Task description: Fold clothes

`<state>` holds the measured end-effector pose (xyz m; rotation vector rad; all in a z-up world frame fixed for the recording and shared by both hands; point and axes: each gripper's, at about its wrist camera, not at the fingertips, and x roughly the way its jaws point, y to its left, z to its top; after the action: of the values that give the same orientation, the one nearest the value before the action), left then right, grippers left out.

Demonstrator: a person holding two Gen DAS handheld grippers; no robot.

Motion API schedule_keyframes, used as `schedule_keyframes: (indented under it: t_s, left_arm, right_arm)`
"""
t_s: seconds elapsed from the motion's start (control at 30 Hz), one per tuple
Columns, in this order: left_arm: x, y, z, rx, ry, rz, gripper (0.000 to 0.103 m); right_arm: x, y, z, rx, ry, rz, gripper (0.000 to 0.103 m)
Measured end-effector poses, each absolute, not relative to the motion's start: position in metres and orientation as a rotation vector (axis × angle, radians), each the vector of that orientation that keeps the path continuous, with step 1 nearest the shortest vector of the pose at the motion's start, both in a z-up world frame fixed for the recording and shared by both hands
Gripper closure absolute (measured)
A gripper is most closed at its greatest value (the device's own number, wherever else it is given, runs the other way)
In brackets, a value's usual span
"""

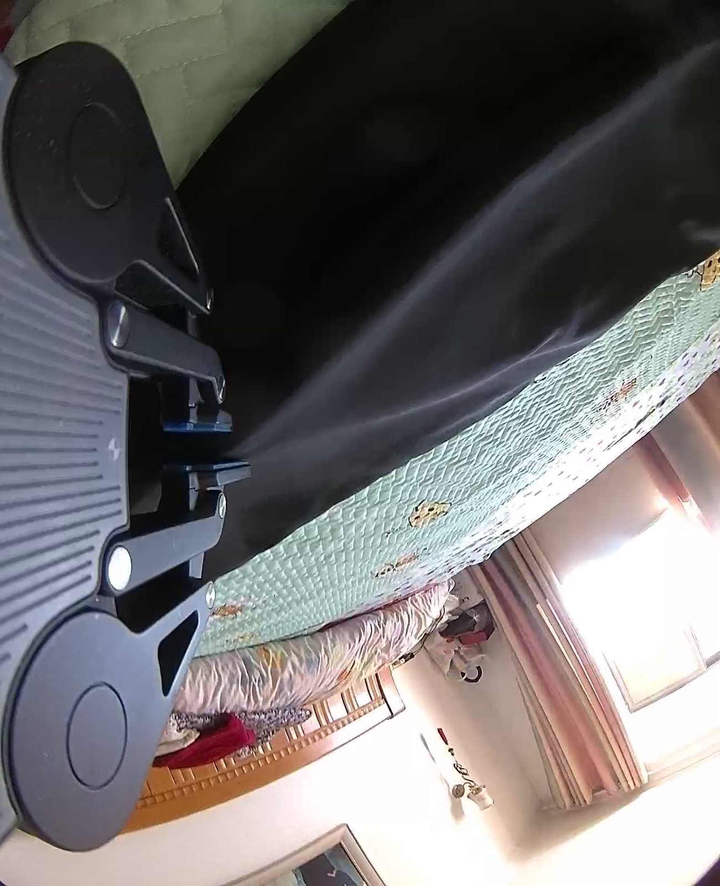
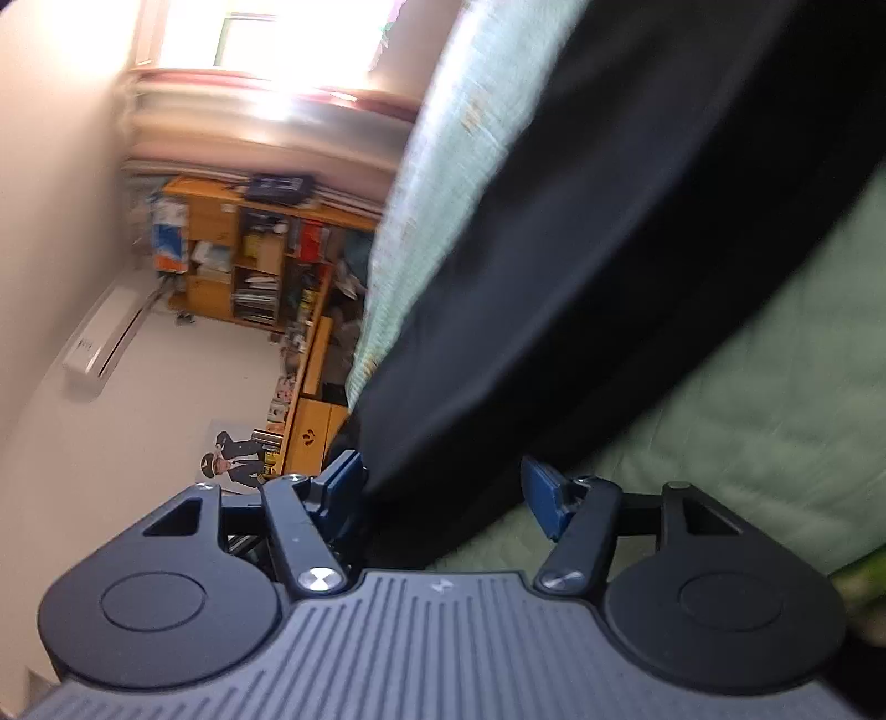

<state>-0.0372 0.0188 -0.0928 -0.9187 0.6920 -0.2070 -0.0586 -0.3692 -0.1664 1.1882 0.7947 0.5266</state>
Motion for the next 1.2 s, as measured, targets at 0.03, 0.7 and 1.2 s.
schedule_keyframes:
  t_s: [0.03, 0.7, 1.2]
  left_arm:
    - [-0.037, 0.018, -0.092, -0.925, 0.693, -0.21, 0.093]
    - [-0.034, 0.017, -0.091, -0.971, 0.718, -0.233, 0.094]
    - [-0.04, 0.018, -0.108, -0.915, 0.781, -0.228, 0.094]
  right_arm:
    - [-0.056, -0.365, -0.169, 1.21, 0.807, 0.536, 0.038]
    - [-0.037, -0.317, -0.174, 1.415, 0.886, 0.47, 0.034]
    - [-0.046, -0.334, -0.186, 1.353, 0.727, 0.372, 0.094]
